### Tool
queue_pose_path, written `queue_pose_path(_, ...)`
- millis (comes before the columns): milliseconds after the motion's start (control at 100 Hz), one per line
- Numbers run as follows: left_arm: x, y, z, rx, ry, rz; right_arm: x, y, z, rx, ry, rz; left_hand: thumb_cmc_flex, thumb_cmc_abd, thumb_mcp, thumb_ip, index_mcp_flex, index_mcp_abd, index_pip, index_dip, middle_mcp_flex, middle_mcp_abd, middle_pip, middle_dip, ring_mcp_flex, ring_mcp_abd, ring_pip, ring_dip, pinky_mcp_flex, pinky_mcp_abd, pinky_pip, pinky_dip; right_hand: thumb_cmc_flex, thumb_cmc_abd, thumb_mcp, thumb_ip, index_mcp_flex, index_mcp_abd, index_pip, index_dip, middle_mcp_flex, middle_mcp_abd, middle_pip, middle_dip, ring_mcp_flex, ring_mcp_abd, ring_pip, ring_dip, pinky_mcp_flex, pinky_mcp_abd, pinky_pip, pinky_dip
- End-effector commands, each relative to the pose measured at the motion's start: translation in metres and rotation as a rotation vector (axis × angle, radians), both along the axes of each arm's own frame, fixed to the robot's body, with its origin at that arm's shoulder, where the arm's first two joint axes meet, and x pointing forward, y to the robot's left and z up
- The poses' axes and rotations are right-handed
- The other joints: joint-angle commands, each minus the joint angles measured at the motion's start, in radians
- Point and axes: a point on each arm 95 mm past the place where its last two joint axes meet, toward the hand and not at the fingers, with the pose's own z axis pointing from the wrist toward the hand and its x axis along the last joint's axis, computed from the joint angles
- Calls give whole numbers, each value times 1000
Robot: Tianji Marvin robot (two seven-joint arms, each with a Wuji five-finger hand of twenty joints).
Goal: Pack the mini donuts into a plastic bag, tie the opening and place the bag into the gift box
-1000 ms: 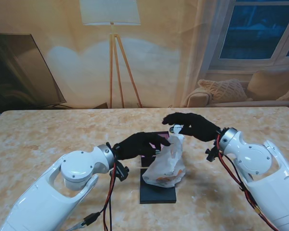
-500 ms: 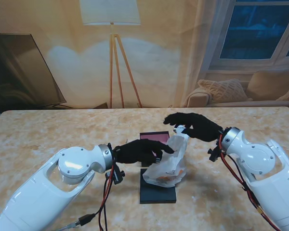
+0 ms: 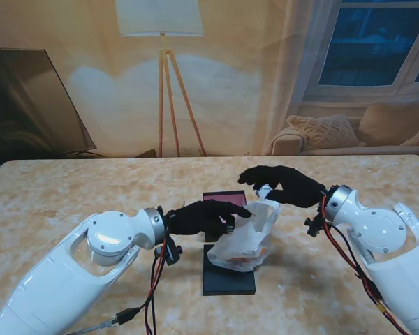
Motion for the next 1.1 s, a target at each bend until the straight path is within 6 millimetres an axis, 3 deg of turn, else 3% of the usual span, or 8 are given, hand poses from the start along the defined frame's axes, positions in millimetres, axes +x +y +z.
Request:
queue_pose_path(0,-2,-3,1,-5,4,-8,-3,4,-3,-2,18,23,-20,31,20,30,-30,-5,-26,-11,-35,1,13,-17,-12,5,-9,12,-9,-17,-4,-6,-13,-39,44,33,4,-16,5,6,-2,-30,-16,-5,11,-24,-13,-19,3,0,-8,7)
queue_pose_path(230,-2,-5,2,-11,3,14,-1,7,-4,3,38,31,-62,42,64,56,-28,4,-32,-8,-58,5,1,-157,-21,16,-53,-23,-12,-8,-23,-18,-11,-45,73,35,7,-18,11,5,0,-29,-16,-5,13,-25,-13,-19,7,1,-11,7)
queue_pose_path(270,-2,-5,2,-13,1,19,-1,8,-4,4,40,30,-72,45,82,64,-25,3,-30,-5,-70,8,5,-229,-28,18,-65,-33,-13,-10,-30,-23,-16,-44,73,34,7,-16,12,5,0,-28,-16,-5,13,-25,-13,-19,9,2,-10,8)
queue_pose_path(440,-4,-9,3,-14,-26,33,1,13,-4,14,42,30,-71,29,100,66,-19,-1,-17,2,-107,8,5,-249,-60,10,-83,-40,-22,-23,-37,-27,-16,-42,74,32,5,-12,13,3,-3,-25,-14,-4,10,-22,-12,-18,5,4,-9,9)
queue_pose_path(530,-4,-10,4,-13,-36,43,1,15,-3,16,45,32,-81,8,128,60,-15,-5,-5,9,-104,3,50,-219,-51,1,-55,-24,-14,-28,-22,-22,-12,-36,78,33,7,-12,14,2,-9,-22,-15,-4,5,-19,-13,-18,-1,5,-10,9)
queue_pose_path(630,-5,-12,4,-24,-22,70,2,18,-2,15,47,34,-67,-29,141,29,-8,-3,7,14,-90,-3,65,-72,-41,-7,-26,-3,-7,-33,-1,-16,-10,-31,76,32,4,-11,13,1,-15,-18,-18,-6,-3,-16,-15,-20,-7,8,-11,9)
queue_pose_path(710,-6,-14,3,-40,-3,94,2,19,-2,10,47,33,-52,-49,148,20,10,-10,25,22,-88,-5,67,-35,-43,-11,-17,3,-9,-37,4,-14,-15,-24,65,29,4,-10,13,0,-18,-16,-20,-7,-9,-11,-17,-21,-10,9,-11,9)
queue_pose_path(1090,-11,-20,-3,-81,93,135,4,26,0,0,32,1,-16,-78,172,4,86,-20,100,57,-93,-10,56,6,-66,-5,-29,2,-28,-40,-11,-22,2,16,7,29,-13,11,0,-3,-38,2,-15,-6,-32,3,-14,-23,-36,16,-7,8)
